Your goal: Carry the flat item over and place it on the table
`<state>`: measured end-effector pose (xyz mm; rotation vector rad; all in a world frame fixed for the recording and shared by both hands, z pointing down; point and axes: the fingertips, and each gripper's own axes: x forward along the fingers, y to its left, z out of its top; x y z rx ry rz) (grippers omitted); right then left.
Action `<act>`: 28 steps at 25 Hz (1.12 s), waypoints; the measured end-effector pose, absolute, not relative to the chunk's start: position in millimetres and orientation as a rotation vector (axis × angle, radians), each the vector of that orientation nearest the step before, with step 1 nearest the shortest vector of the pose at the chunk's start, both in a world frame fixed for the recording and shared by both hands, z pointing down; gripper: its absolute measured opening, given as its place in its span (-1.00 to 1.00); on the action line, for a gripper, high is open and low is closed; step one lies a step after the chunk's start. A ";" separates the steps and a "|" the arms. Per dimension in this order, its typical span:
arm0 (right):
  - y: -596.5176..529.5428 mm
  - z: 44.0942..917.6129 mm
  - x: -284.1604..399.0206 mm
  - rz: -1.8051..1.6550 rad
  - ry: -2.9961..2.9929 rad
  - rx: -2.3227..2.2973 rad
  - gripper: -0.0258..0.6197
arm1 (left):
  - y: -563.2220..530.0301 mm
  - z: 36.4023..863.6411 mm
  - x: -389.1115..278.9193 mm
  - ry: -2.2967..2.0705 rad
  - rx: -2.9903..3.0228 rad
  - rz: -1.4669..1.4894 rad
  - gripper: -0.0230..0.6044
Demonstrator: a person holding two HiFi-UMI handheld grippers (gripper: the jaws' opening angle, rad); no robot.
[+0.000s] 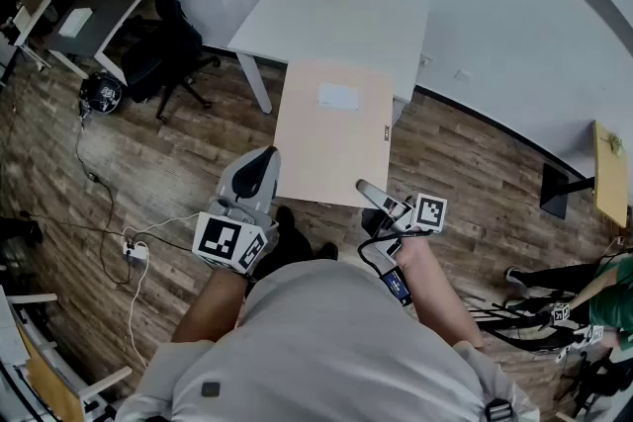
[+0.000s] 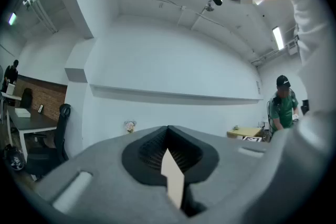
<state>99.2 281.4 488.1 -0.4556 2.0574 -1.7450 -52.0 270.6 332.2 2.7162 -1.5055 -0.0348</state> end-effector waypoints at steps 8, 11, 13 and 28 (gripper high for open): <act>280.8 490.9 100.3 -1.750 2.050 -0.467 0.01 | 268.0 335.1 -48.8 -1.487 2.714 -0.034 -0.93; 281.2 492.9 104.3 -1.751 2.043 -0.473 0.01 | 267.1 336.9 -46.2 -1.482 2.718 -0.030 -0.93; 279.5 493.4 104.8 -1.748 2.039 -0.480 0.01 | 264.9 337.1 -46.7 -1.478 2.720 -0.028 -0.93; 241.7 499.6 83.1 -1.777 2.011 -0.506 0.01 | 227.1 344.2 -74.3 -1.473 2.702 -0.024 -0.93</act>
